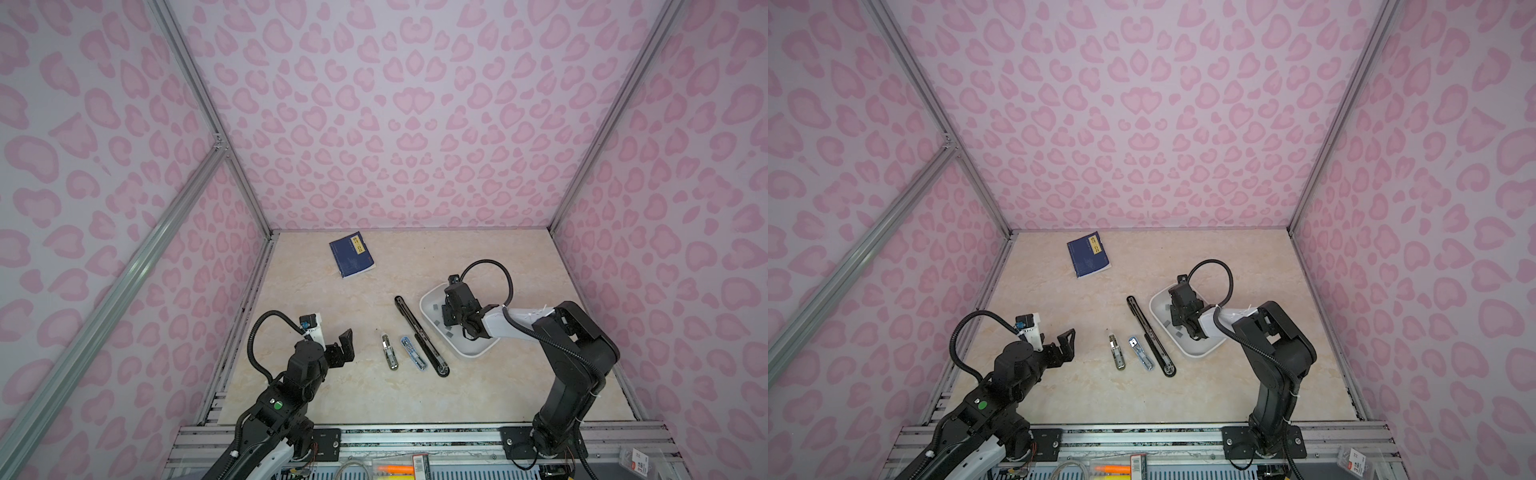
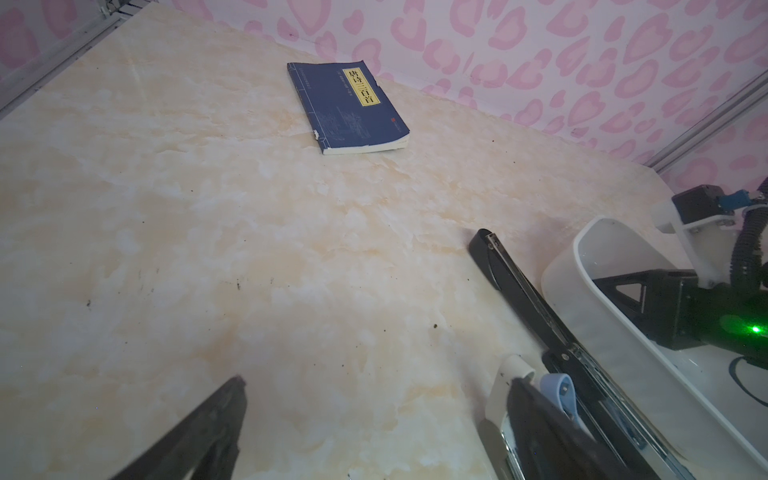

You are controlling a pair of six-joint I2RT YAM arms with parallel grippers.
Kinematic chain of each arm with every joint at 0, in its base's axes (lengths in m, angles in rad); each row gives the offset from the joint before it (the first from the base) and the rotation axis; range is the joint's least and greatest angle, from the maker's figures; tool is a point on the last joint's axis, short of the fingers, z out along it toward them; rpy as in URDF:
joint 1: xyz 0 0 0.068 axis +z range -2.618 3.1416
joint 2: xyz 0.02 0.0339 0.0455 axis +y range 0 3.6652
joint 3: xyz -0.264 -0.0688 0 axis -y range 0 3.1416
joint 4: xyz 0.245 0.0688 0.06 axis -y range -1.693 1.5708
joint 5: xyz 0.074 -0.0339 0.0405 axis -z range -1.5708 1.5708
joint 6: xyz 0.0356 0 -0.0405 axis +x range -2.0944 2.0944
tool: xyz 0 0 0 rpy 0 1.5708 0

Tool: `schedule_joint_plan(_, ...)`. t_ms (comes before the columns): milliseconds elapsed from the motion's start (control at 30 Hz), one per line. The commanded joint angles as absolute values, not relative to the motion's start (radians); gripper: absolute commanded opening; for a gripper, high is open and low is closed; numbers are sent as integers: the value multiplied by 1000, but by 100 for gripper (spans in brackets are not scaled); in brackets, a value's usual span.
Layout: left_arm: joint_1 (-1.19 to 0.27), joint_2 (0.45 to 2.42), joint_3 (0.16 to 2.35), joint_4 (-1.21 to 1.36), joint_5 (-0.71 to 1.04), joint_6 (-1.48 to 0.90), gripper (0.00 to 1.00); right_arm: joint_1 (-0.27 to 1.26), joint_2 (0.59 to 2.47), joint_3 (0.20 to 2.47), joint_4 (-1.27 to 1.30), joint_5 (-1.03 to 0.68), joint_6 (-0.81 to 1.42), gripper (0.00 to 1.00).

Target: Load the staples into the stapler

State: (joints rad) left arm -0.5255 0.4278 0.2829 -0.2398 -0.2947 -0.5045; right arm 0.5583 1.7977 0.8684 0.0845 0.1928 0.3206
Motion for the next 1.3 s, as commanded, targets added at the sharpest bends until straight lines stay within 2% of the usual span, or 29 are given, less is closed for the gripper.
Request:
schedule_joint_plan(0, -526, 426, 284, -226, -296, -508, 99, 558, 1817, 873, 54, 223, 322, 23)
schedule_joint_plan(833, -526, 425, 282, -224, -293, -508, 98, 568, 1855, 905, 44, 189, 325, 22)
schedule_joint_plan(1267, -526, 422, 282, -225, -292, -508, 98, 568, 1863, 917, 23, 213, 321, 15)
